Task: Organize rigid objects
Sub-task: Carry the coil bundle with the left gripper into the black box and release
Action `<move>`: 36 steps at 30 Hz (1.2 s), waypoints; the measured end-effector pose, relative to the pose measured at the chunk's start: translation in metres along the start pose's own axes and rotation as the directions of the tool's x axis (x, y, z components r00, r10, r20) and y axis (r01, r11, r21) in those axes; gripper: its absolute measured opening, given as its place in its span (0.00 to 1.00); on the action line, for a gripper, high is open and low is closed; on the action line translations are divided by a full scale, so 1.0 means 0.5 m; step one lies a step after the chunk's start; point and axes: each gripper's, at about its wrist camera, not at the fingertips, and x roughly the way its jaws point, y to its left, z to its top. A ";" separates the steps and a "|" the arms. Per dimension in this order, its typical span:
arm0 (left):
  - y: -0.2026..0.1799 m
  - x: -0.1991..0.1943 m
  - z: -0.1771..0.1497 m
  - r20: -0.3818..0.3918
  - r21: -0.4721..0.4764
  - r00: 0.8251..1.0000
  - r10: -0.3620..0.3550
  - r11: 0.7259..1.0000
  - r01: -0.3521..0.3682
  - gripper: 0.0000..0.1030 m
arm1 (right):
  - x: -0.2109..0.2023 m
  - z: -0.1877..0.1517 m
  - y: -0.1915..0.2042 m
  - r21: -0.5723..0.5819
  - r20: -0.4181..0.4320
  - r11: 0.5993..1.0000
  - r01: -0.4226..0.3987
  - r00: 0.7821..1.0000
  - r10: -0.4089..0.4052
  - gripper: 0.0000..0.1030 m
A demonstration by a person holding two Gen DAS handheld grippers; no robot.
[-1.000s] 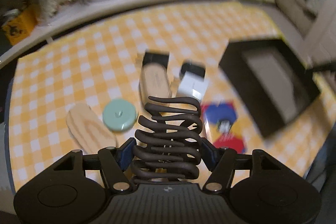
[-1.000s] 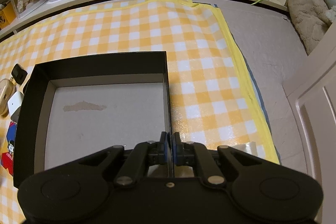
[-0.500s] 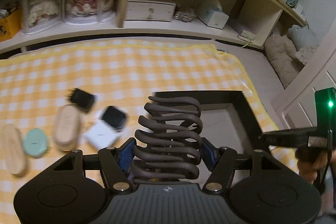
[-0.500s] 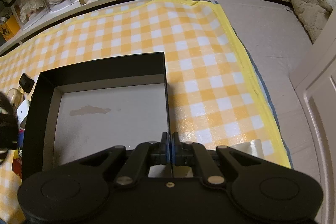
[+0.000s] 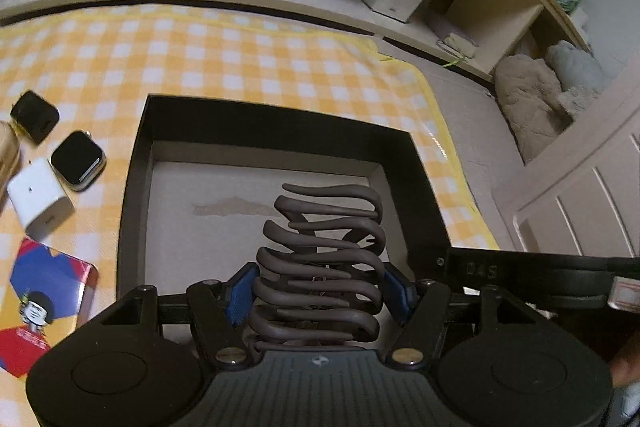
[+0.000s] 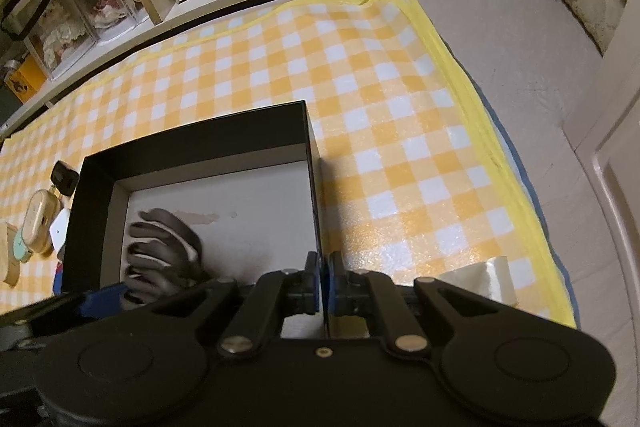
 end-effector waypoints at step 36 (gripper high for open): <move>-0.012 0.044 -0.027 -0.130 0.077 0.963 -0.237 0.966 0.248 0.42 | 0.001 0.002 0.001 0.001 -0.003 1.000 0.016 1.000 -0.016 0.05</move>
